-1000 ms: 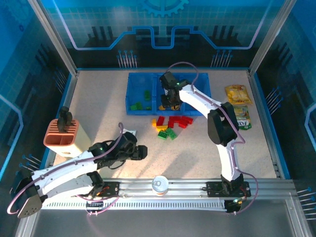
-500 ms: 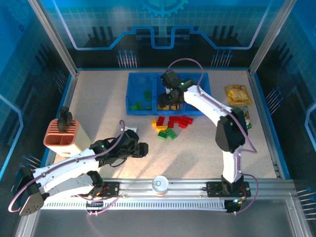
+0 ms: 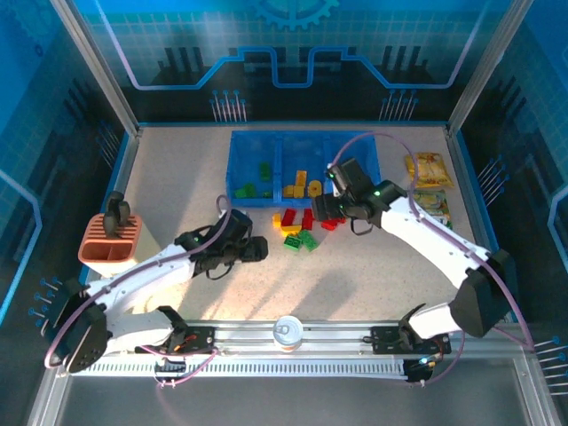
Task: Sort the legos into containers by color
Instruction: Pick up the legos from the center of the table.
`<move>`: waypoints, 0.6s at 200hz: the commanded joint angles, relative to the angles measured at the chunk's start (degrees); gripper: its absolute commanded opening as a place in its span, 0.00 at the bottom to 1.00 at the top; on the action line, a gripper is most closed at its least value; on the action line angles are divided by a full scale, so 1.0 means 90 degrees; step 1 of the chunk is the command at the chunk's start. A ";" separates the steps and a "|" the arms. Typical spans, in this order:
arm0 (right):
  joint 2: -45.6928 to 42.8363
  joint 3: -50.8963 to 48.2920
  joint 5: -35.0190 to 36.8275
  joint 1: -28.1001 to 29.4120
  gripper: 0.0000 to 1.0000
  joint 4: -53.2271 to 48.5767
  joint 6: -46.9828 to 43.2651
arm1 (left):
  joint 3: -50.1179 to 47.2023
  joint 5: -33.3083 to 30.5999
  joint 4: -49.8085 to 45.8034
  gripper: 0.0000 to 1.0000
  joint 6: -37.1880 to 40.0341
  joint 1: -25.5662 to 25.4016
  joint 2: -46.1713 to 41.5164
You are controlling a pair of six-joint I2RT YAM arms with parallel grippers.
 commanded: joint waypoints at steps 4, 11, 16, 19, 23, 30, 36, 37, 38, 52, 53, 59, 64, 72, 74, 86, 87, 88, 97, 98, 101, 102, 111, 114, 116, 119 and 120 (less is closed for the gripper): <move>-0.0712 -0.0726 0.0140 -0.0315 0.87 0.0222 0.0364 | 0.0690 0.0488 0.0216 0.73 0.0503 0.0348 0.0572; -0.0880 -0.0925 0.0182 -0.0436 0.88 0.0241 0.0440 | 0.0851 0.0564 0.0219 0.73 0.0587 0.0413 0.0770; -0.0984 -0.1050 0.0185 -0.0519 0.88 0.0242 0.0456 | 0.0950 0.0613 0.0227 0.73 0.0639 0.0458 0.0914; -0.1054 -0.1118 0.0185 -0.0581 0.89 0.0242 0.0471 | 0.1004 0.0634 0.0246 0.73 0.0654 0.0477 0.1002; -0.1127 -0.1200 0.0185 -0.0658 0.89 0.0237 0.0476 | 0.1073 0.0680 0.0264 0.73 0.0694 0.0508 0.1114; -0.1272 -0.1319 0.0192 -0.0812 0.89 0.0218 0.0520 | 0.1195 0.0757 0.0288 0.73 0.0735 0.0561 0.1315; -0.1401 -0.1403 0.0185 -0.0934 0.89 0.0191 0.0534 | 0.1313 0.0819 0.0295 0.73 0.0758 0.0589 0.1490; -0.1411 -0.1409 0.0185 -0.0958 0.89 0.0187 0.0544 | 0.1331 0.0828 0.0294 0.73 0.0760 0.0600 0.1519; -0.1436 -0.1421 0.0190 -0.0975 0.89 0.0185 0.0544 | 0.1345 0.0837 0.0294 0.73 0.0766 0.0606 0.1543; -0.1701 -0.1524 0.0151 -0.1239 0.91 0.0108 0.0545 | 0.1590 0.0929 0.0347 0.73 0.0810 0.0652 0.1922; -0.1717 -0.1528 0.0143 -0.1257 0.91 0.0102 0.0550 | 0.1611 0.0936 0.0350 0.73 0.0811 0.0656 0.1950; -0.1802 -0.1536 0.0138 -0.1351 0.91 0.0063 0.0536 | 0.1716 0.0971 0.0383 0.73 0.0821 0.0661 0.2104; -0.1866 -0.1543 0.0136 -0.1427 0.91 0.0031 0.0522 | 0.1794 0.1013 0.0400 0.73 0.0827 0.0674 0.2227; -0.1948 -0.1534 0.0110 -0.1539 0.91 -0.0018 0.0494 | 0.1932 0.1062 0.0430 0.73 0.0836 0.0698 0.2432; -0.1961 -0.1537 0.0100 -0.1566 0.91 -0.0028 0.0481 | 0.1968 0.1074 0.0435 0.73 0.0847 0.0696 0.2474; -0.2062 -0.1549 0.0046 -0.1713 0.91 -0.0058 0.0411 | 0.2163 0.1126 0.0466 0.72 0.0879 0.0708 0.2758; -0.2064 -0.1555 0.0047 -0.1724 0.91 -0.0059 0.0410 | 0.2181 0.1123 0.0468 0.72 0.0884 0.0708 0.2788; -0.2070 -0.1553 0.0038 -0.1734 0.91 -0.0060 0.0409 | 0.2195 0.1126 0.0469 0.72 0.0882 0.0709 0.2812; -0.2114 -0.1575 -0.0023 -0.1843 0.91 -0.0061 0.0358 | 0.2348 0.1158 0.0478 0.72 0.0899 0.0722 0.3011; -0.2119 -0.1577 -0.0027 -0.1862 0.91 -0.0061 0.0349 | 0.2366 0.1163 0.0474 0.72 0.0899 0.0725 0.3031; -0.2119 -0.1588 -0.0052 -0.1885 0.91 -0.0054 0.0335 | 0.2410 0.1167 0.0474 0.72 0.0908 0.0733 0.3098; -0.2127 -0.1594 -0.0060 -0.1902 0.91 -0.0052 0.0327 | 0.2426 0.1172 0.0476 0.72 0.0909 0.0731 0.3119; -0.2134 -0.1626 -0.0127 -0.1991 0.91 -0.0044 0.0293 | 0.2561 0.1210 0.0483 0.72 0.0919 0.0757 0.3310; -0.2134 -0.1636 -0.0146 -0.2018 0.91 -0.0042 0.0285 | 0.2598 0.1221 0.0483 0.71 0.0919 0.0764 0.3365; -0.2134 -0.1645 -0.0154 -0.2032 0.91 -0.0044 0.0282 | 0.2628 0.1231 0.0480 0.71 0.0924 0.0764 0.3406; -0.2143 -0.1662 -0.0179 -0.2060 0.91 -0.0042 0.0265 | 0.2671 0.1243 0.0487 0.71 0.0918 0.0773 0.3453; -0.2144 -0.1665 -0.0178 -0.2073 0.91 -0.0046 0.0263 | 0.2689 0.1245 0.0488 0.71 0.0919 0.0775 0.3477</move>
